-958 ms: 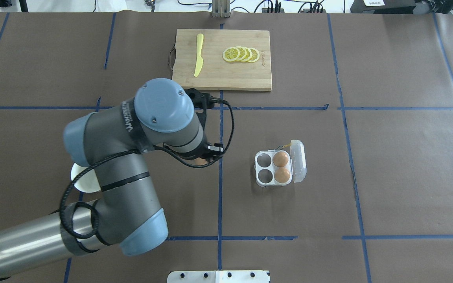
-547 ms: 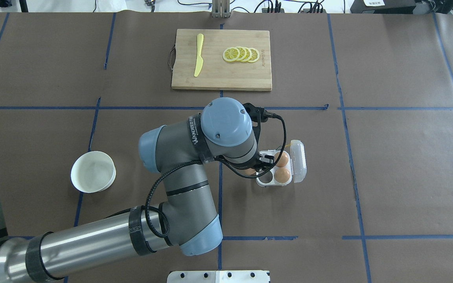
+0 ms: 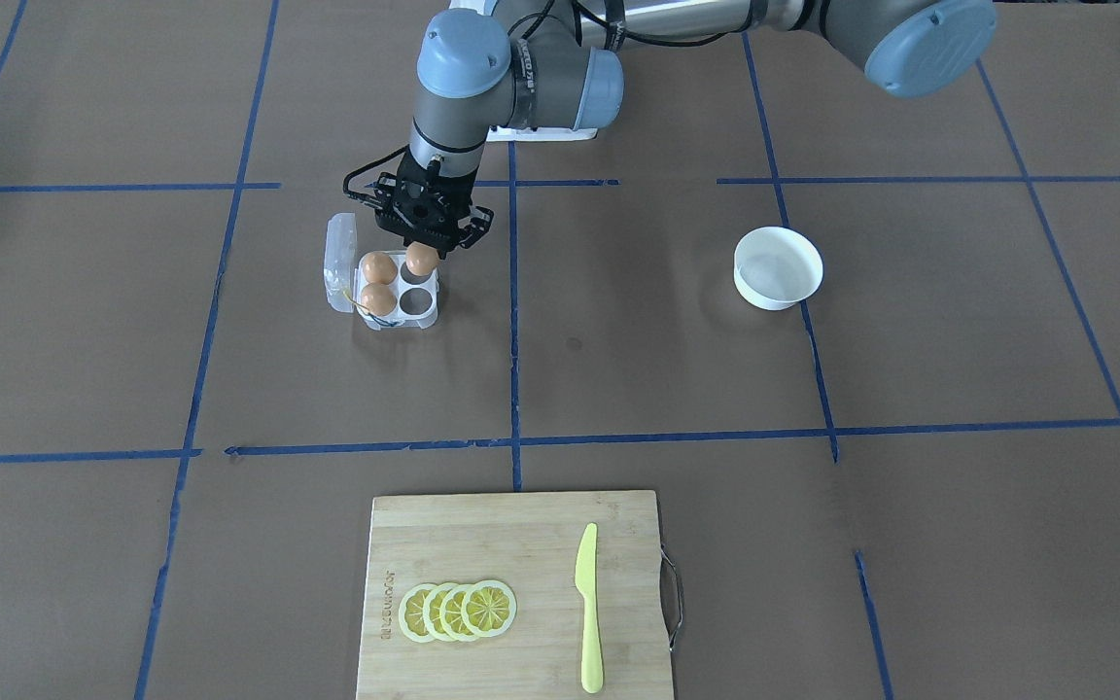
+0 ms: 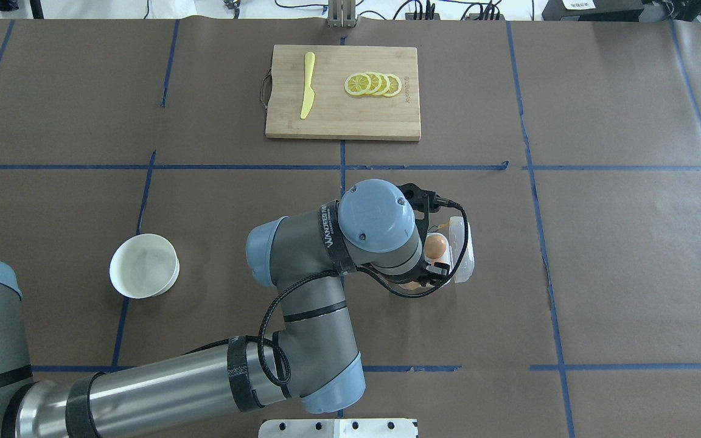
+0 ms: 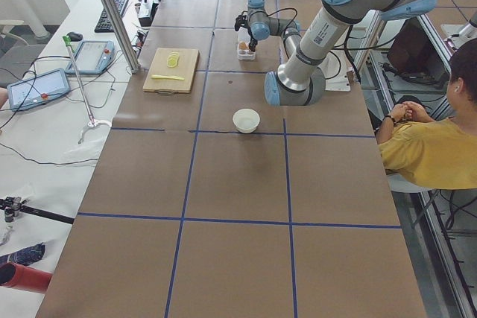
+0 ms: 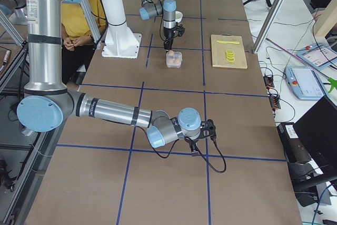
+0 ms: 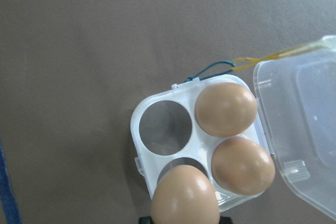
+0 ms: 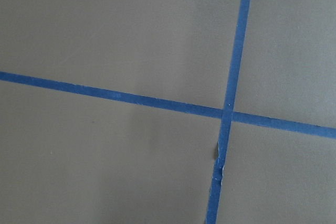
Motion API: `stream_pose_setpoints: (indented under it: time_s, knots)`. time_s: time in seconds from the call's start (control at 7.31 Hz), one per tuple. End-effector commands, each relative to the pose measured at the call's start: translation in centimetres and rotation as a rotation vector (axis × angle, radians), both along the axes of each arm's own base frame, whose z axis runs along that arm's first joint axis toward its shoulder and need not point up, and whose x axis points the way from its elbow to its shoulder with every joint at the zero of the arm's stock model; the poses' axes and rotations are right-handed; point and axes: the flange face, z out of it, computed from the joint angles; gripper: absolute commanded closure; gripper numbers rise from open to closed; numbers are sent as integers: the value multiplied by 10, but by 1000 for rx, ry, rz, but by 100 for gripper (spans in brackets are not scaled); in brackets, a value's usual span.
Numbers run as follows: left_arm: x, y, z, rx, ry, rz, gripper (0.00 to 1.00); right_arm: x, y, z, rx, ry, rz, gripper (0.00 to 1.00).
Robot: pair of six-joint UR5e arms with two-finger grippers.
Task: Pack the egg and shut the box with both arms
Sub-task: 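Lower the egg into an empty slot and open the left gripper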
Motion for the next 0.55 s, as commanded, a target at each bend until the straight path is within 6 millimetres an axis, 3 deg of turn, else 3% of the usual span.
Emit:
stream_pose_setpoints:
  time_s: [0.0,0.41]
  knots:
    - [0,1,-8,5,9,2,100,0,-1,-1,3,-1,0,0]
    - [-4,0,-12,15,14,-9,100,0,-1,-4,6,-2,0,0]
